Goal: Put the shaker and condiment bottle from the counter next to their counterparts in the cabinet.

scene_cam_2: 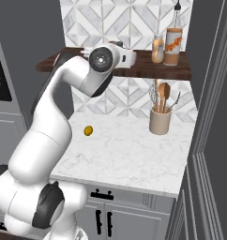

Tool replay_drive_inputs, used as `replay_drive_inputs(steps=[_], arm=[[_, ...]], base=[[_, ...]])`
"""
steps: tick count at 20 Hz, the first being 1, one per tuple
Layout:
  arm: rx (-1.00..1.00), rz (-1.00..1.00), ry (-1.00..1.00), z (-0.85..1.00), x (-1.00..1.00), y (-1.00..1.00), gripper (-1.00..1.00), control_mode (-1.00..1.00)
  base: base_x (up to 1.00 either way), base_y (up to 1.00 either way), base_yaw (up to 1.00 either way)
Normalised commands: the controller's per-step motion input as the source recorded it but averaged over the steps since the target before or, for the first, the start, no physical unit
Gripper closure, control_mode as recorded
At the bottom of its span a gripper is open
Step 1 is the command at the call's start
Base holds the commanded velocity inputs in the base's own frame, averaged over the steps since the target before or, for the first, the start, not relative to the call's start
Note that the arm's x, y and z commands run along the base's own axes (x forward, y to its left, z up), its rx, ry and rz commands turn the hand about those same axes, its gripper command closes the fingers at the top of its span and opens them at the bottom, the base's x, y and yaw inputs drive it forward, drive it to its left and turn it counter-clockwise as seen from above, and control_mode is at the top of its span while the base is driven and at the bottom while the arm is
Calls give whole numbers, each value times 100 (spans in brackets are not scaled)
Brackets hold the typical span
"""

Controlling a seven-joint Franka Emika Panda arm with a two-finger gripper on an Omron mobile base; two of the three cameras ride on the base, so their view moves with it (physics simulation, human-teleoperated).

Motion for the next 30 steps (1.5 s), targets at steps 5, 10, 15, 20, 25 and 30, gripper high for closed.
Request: replay_drive_inputs(steps=[5,10,15,20,25,30], arm=[[0,0,0,-6,6,-4,100,-100],[-1,0,0,-15,15,0,100,-100],[-1,0,0,-19,30,-1,100,-100],[0,0,0,-8,32,-10,100,-100],[0,0,0,-9,35,-15,100,-100],[0,0,0,-8,27,-13,100,-100]], base=[[0,0,0],[0,0,0],[0,0,0],[0,0,0],[0,0,0],[0,0,0]])
